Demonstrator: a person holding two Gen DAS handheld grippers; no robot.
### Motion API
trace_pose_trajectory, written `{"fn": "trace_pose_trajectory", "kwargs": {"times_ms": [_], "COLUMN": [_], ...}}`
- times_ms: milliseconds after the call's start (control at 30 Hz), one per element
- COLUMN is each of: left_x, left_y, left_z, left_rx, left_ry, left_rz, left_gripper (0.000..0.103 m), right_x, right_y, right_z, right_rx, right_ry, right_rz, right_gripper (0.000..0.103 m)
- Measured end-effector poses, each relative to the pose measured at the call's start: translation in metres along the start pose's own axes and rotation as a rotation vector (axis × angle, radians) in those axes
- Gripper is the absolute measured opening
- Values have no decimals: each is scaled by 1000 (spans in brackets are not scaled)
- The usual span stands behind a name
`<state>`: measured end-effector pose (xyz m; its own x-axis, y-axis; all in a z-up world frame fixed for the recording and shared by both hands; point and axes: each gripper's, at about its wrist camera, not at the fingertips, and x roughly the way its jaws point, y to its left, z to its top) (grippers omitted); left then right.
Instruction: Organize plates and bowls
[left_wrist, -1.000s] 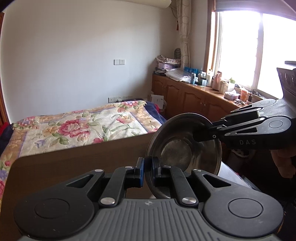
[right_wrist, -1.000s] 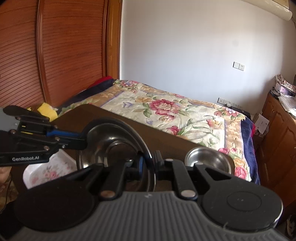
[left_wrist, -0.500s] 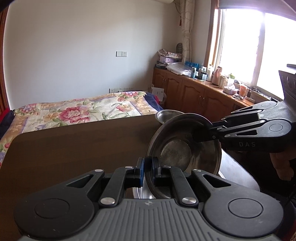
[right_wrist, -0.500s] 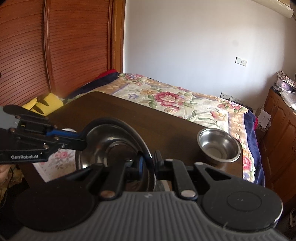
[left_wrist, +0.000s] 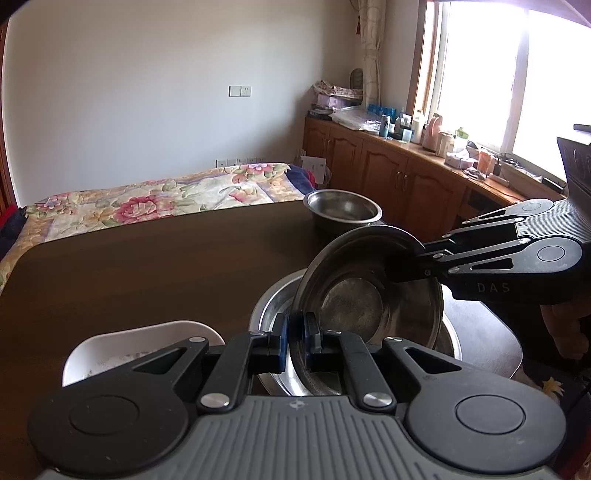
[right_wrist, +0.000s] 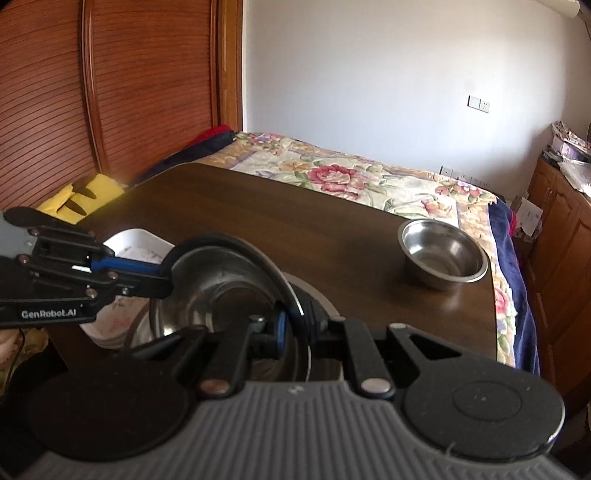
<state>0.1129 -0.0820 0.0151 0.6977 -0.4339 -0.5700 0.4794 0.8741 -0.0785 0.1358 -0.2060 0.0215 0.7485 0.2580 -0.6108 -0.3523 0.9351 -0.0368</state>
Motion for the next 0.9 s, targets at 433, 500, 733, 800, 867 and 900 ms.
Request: {"fn": "trace_pose_trajectory", "kwargs": {"times_ms": [433,500,733,800,867,900], "left_x": [17,19,21,20,21,21], "left_y": [0,-1,-4,-2,-1,-1], "left_z": [-6,-6,-6,-7,-8,-9], "left_rx": [0,1,17,12,12,11], "left_ry": [34,37,34,32,33,34], "left_rz": [22,26,45,46,47,47], "left_gripper": [36,36,36,36,37,37], "right_x": [14,15,20,21,22,22], "right_y": [2,3,2,2,3,4], "right_z": [-7,-8,-14,-15,-17,-17], "right_rx": [-1,-8,16,20,13,9], "right_ry": [5,2,-20,-24,-26,-27], "right_rz": [-12,-18,-38,-40,-47,-50], "right_gripper": [14,14,15,15,15,15]}}
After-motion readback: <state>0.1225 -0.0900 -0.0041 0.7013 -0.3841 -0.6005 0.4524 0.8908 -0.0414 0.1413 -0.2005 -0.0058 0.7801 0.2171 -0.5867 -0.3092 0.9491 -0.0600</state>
